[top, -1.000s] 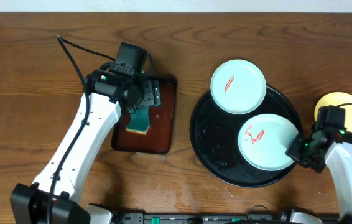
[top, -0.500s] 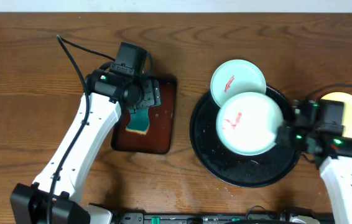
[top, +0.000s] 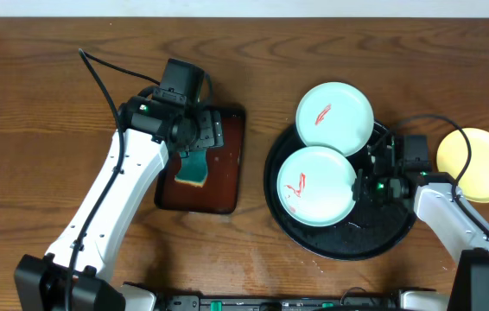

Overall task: Clean dirty plates on tray and stack at the side
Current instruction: 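Grasp the pale green plate rim with the right gripper and tilt it, then grasp the teal sponge with the left gripper and lift it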

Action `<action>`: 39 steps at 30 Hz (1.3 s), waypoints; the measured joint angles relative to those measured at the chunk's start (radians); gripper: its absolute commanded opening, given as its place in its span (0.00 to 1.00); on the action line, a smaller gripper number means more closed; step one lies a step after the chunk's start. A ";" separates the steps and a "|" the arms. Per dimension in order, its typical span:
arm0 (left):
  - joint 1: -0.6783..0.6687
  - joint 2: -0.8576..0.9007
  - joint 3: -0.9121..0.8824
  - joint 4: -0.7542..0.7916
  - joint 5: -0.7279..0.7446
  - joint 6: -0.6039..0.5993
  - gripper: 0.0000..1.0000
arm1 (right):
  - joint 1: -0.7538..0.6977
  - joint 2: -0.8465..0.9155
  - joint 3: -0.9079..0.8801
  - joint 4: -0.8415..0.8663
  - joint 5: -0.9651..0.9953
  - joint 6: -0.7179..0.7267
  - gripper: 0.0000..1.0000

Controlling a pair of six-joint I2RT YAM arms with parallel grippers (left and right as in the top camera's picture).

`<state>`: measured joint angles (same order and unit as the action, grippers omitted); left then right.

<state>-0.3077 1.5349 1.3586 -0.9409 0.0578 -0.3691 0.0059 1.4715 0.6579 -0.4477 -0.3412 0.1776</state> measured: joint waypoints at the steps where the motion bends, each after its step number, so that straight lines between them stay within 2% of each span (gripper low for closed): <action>1: 0.000 0.000 0.000 0.000 0.000 0.000 0.84 | 0.000 0.000 0.000 0.002 -0.006 -0.009 0.01; 8: 0.000 0.000 0.000 -0.002 0.000 0.000 0.84 | 0.000 0.000 0.003 -0.164 -0.108 -0.037 0.01; 11: 0.000 0.000 0.000 -0.002 0.000 0.000 0.84 | 0.000 0.000 0.003 -0.215 -0.085 -0.015 0.01; 17: 0.000 0.000 0.000 -0.002 0.000 0.000 0.84 | 0.000 0.000 0.003 -0.106 0.039 0.063 0.02; 18: 0.000 0.000 0.000 -0.002 0.000 0.000 0.84 | -0.002 0.000 0.003 -0.070 0.048 0.067 0.10; 19: 0.000 0.000 0.000 -0.002 0.000 0.000 0.84 | -0.002 0.000 0.003 -0.041 0.049 0.068 0.29; 20: 0.000 0.000 0.000 -0.002 0.000 0.000 0.84 | -0.002 0.000 0.004 -0.022 0.046 0.064 0.34; 23: 0.000 0.000 0.000 -0.018 0.000 0.000 0.84 | -0.003 -0.001 0.013 -0.026 0.003 0.017 0.36; 27: 0.000 0.000 0.000 -0.037 0.000 0.000 0.84 | -0.003 -0.024 0.051 -0.114 -0.046 -0.053 0.37; 33: 0.000 0.003 -0.024 -0.031 0.000 0.000 0.83 | -0.003 -0.162 0.133 -0.224 -0.016 -0.107 0.35; 38: 0.000 0.050 -0.111 0.079 -0.048 0.000 0.82 | -0.003 -0.256 0.146 -0.253 0.001 -0.119 0.35; 39: 0.000 0.067 -0.132 0.106 -0.068 0.000 0.77 | -0.003 -0.262 0.146 -0.263 0.002 -0.121 0.35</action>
<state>-0.3077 1.6020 1.2266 -0.8349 -0.0105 -0.3695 0.0032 1.2095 0.8040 -0.7109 -0.3397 0.0566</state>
